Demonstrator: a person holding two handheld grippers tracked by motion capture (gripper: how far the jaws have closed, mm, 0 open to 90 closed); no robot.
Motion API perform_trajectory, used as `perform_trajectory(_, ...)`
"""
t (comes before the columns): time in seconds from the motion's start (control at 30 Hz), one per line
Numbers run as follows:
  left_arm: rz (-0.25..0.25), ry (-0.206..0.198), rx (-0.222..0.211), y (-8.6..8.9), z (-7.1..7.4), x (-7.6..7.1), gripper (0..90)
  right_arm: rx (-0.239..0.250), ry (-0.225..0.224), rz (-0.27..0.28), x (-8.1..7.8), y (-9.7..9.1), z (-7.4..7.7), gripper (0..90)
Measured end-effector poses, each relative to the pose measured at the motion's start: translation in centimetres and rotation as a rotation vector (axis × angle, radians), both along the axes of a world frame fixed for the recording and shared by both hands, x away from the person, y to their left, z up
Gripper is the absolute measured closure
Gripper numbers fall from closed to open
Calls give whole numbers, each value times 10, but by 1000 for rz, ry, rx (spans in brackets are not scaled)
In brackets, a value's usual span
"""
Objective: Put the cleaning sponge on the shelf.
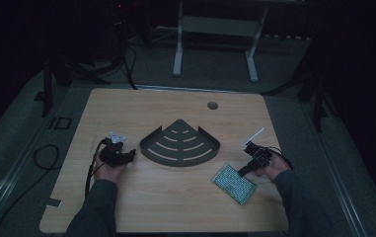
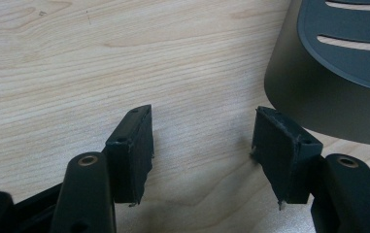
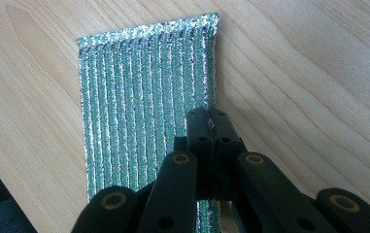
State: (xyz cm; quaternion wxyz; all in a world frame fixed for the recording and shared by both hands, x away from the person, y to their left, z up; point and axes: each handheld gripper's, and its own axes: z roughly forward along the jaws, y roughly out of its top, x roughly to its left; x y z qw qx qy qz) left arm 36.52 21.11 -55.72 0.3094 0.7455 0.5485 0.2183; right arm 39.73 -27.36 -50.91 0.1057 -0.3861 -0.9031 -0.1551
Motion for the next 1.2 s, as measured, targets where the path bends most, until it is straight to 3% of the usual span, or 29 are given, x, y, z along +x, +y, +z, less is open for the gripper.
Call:
perform_trajectory(0.43,0,1,0,0,0,0,407,-12,-43,26,-3,4,19,899)
perform_trajectory(1.2,1,1,1,0,0,0,404,4,-125,22,5,6,56,900)
